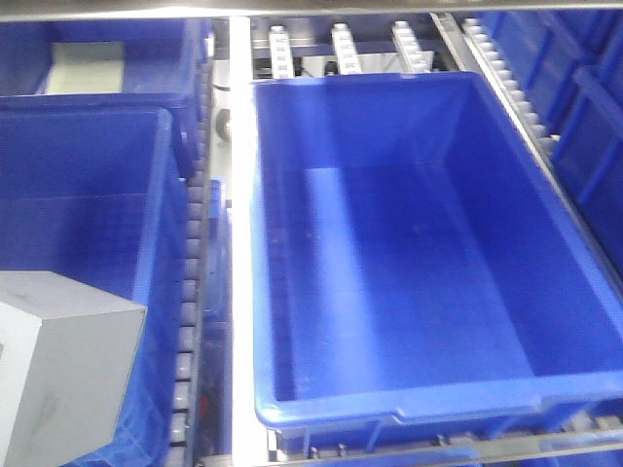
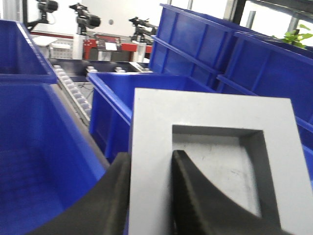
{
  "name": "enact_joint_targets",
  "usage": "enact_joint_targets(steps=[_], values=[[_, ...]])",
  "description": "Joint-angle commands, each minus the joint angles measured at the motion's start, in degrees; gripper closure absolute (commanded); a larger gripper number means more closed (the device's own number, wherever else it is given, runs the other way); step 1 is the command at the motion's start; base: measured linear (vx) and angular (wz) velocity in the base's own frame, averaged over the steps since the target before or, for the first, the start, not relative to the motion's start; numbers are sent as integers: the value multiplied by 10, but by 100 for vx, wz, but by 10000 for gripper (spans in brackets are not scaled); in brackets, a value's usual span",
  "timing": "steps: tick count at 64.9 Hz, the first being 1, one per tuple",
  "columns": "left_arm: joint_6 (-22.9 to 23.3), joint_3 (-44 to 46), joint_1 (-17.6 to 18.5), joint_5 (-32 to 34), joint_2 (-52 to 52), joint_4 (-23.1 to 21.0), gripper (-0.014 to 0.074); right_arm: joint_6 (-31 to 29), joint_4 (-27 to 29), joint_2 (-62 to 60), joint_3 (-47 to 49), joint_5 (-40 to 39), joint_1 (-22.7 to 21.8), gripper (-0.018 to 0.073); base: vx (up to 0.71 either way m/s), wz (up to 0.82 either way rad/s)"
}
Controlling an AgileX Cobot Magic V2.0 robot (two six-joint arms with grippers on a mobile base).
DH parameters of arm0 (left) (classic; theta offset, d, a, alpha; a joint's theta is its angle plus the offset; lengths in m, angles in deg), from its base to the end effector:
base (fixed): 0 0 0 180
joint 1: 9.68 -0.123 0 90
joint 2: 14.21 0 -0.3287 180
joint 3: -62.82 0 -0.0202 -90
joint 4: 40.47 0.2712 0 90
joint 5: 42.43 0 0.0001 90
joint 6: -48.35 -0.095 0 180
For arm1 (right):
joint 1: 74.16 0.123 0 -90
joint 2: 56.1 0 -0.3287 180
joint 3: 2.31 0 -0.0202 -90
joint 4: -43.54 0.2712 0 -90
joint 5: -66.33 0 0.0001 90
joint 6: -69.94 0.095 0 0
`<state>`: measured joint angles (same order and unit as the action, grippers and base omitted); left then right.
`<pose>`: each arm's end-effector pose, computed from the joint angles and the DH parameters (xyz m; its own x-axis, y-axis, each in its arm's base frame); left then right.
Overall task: Sort gray base to blue bin
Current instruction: 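Turn the base to face the rack and stop before the empty blue bin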
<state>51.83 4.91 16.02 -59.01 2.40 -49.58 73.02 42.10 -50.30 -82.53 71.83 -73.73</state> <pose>0.0305 -0.0194 0.3072 -0.1142 -0.1797 -0.9771 0.4602 0.8621 -0.2123 0.0371 0.0000 0.1926 -0.0266 0.0285 -0.9992 -0.0043 0.9996 0.0287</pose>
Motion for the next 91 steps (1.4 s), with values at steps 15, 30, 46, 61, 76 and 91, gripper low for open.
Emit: enact_joint_targets(steps=[15, 30, 46, 61, 76, 91], values=[[2, 18, 4, 62, 6, -8, 589, -4, -4, -5, 2, -46, -2, 564, 4, 18], [2, 18, 4, 62, 6, -8, 589, -4, -4, -5, 2, -46, -2, 564, 3, 12], [2, 18, 4, 62, 6, -8, 589, -4, -4, -5, 2, -46, -2, 564, 1, 4], [2, 18, 4, 62, 6, -8, 589, -4, -4, -5, 2, -46, -2, 564, 0, 0], [2, 18, 4, 62, 6, -8, 589, -4, -4, -5, 2, -46, -2, 564, 0, 0], [2, 18, 4, 63, 6, -8, 589, -4, -4, -5, 2, -46, -2, 564, 0, 0]])
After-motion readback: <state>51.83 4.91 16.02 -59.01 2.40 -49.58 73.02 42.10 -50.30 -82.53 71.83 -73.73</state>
